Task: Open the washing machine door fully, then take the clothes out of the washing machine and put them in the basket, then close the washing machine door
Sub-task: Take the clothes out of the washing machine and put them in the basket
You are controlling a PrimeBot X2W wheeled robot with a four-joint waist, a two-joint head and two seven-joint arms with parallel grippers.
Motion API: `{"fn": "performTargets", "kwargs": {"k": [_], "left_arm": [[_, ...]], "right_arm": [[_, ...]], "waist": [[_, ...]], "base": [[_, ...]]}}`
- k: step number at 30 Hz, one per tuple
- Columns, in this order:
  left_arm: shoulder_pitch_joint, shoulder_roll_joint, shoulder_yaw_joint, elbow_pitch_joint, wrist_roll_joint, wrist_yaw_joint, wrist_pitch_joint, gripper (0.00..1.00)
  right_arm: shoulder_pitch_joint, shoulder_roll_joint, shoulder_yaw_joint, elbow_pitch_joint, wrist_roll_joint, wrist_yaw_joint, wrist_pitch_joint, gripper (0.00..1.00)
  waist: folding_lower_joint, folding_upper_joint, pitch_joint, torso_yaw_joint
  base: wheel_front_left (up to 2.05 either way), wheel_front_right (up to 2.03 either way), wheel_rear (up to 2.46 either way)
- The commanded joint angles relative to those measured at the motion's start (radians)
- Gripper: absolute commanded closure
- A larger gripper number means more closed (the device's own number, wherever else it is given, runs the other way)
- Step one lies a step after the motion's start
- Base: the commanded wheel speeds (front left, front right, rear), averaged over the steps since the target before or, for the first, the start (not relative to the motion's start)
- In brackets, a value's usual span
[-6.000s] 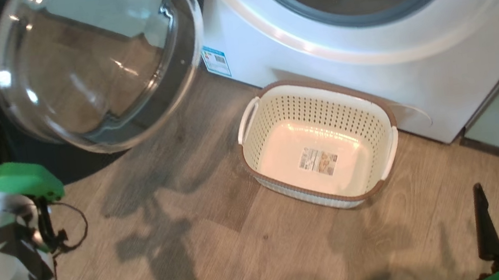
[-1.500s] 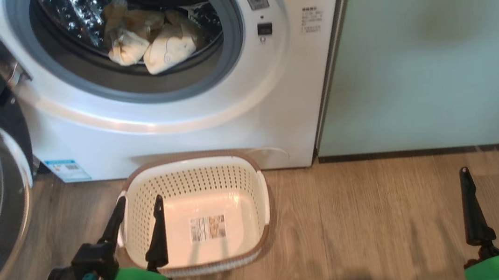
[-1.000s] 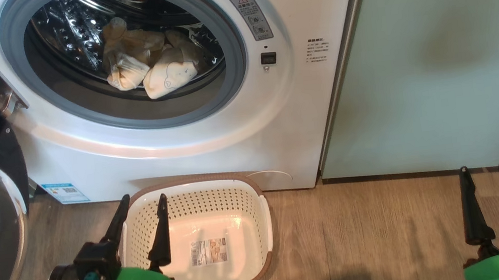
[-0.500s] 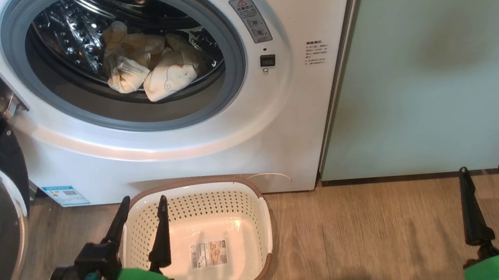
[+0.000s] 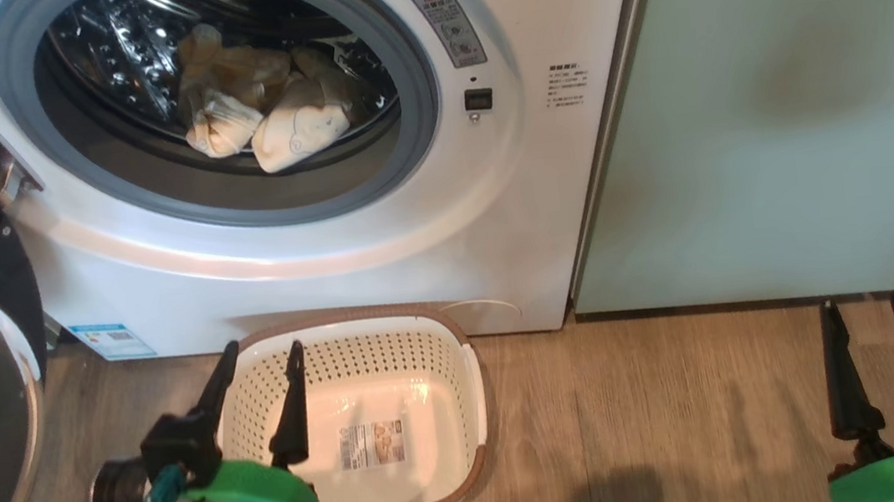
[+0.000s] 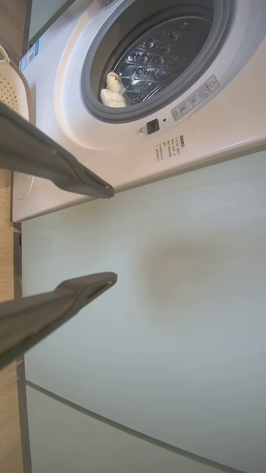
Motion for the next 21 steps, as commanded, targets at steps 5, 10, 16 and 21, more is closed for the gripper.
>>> {"fn": "performTargets", "kwargs": {"k": [5,10,16,21], "left_arm": [[-0.125,0.034,0.019,0.031,-0.006,-0.017,0.008,0.0],[-0.273,0.066,0.011,0.151,-0.029,-0.039,0.047,0.0],[-0.449,0.111,0.004,0.267,-0.033,-0.049,0.074,0.0],[-0.623,0.15,0.003,0.36,-0.034,-0.055,0.09,0.0]], "right_arm": [[-0.052,-0.012,0.026,-0.042,0.003,0.0,-0.007,0.0],[-0.097,-0.012,0.023,-0.056,0.015,0.0,-0.007,0.0],[-0.154,-0.012,0.016,-0.072,0.049,0.0,-0.007,0.0],[-0.196,-0.012,0.019,-0.078,0.067,0.0,-0.007,0.0]], "waist": [[0.0,0.0,0.05,-0.01],[0.0,0.0,0.146,-0.034],[0.0,0.0,0.247,-0.056],[0.0,0.0,0.325,-0.068]], "base": [[0.0,0.0,0.0],[0.0,0.0,0.0],[0.0,0.0,0.0],[0.0,0.0,0.0]]}}
